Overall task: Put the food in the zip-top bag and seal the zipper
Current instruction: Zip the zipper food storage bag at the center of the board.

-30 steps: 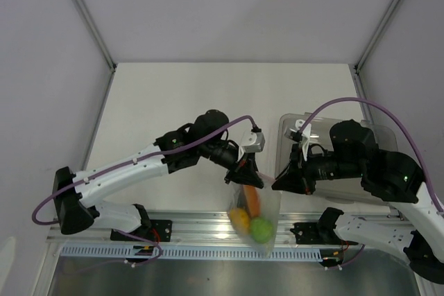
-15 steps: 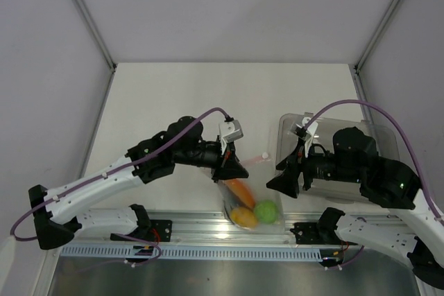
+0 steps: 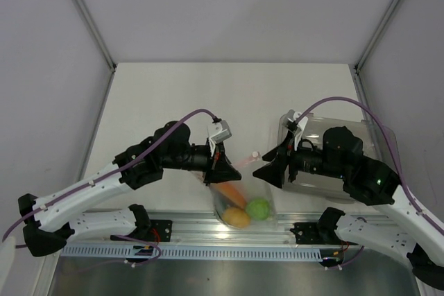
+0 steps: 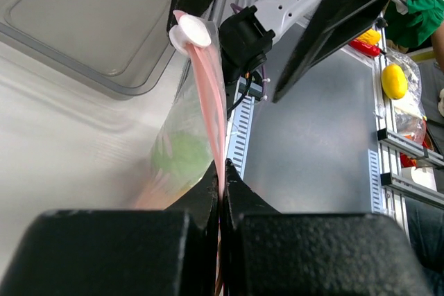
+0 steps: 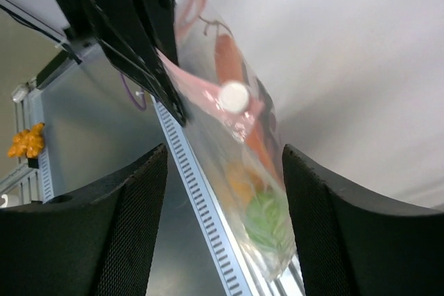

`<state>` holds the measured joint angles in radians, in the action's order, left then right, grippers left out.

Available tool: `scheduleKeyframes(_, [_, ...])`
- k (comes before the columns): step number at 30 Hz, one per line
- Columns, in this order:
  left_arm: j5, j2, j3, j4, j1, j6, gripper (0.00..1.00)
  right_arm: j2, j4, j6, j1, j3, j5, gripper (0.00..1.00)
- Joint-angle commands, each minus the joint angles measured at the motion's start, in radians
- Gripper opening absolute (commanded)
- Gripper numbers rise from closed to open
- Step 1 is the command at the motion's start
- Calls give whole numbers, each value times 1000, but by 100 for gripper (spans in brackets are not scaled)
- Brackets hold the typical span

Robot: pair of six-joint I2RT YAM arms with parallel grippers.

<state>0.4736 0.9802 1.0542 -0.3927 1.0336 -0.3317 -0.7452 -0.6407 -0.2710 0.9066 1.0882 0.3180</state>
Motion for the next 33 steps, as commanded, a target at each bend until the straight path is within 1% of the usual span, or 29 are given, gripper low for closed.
scheduleKeyframes(1, [3,-31,-3,32,-4,-17,1,-37,148,13,-27,2,90,69])
scheduleKeyframes(4, [-3,-37,-6,26,-4,-17,1,-72,165,9,-54,7,151,69])
scheduleKeyframes(5, [-9,-41,-6,25,-4,-17,0,-91,176,7,-66,4,191,66])
scheduleKeyframes(7, [-10,-49,-11,26,-4,-18,1,-100,187,1,-71,-4,216,64])
scheduleKeyframes(10, [-16,-63,-19,25,-4,-20,0,-80,226,-19,-72,-46,237,62])
scheduleKeyframes(15, [-23,-71,-19,18,-4,-21,1,-27,274,-57,-89,-114,256,62])
scheduleKeyframes(18, [-24,-68,-19,20,-4,-20,1,-13,312,-91,-113,-145,291,59])
scheduleKeyframes(19, [-23,-67,-16,20,-4,-21,1,-11,322,-99,-123,-149,303,56])
scheduleKeyframes(20, [-23,-67,-20,21,-4,-21,1,-10,340,-108,-127,-154,308,51])
scheduleKeyframes(22, [-21,-66,-19,22,-4,-21,1,-6,384,-138,-138,-169,329,43])
scheduleKeyframes(23, [-18,-64,-16,22,-4,-21,0,-6,398,-149,-140,-174,337,38])
scheduleKeyframes(25, [-16,-64,-19,23,-4,-21,1,-8,427,-168,-143,-186,349,31])
scheduleKeyframes(26, [-16,-66,-20,22,-4,-21,0,-11,446,-171,-144,-188,357,22])
scheduleKeyframes(27, [-15,-64,-19,20,-4,-21,1,-13,452,-172,-146,-188,360,16])
scheduleKeyframes(28, [-13,-66,-19,20,-4,-20,0,-17,460,-174,-147,-188,363,5])
scheduleKeyframes(29, [-15,-69,-19,17,-4,-20,3,-19,466,-175,-147,-188,374,0])
scheduleKeyframes(30, [-19,-74,-17,8,-4,-20,14,-20,472,-174,-147,-189,388,0])
scheduleKeyframes(31, [-36,-77,-16,0,-4,-17,52,-20,481,-174,-147,-192,403,0])
scheduleKeyframes(32, [-42,-86,-11,-9,-4,-4,69,-19,483,-174,-147,-192,417,0])
scheduleKeyframes(33, [-47,-92,-7,-21,-4,5,81,-16,481,-171,-147,-192,421,0])
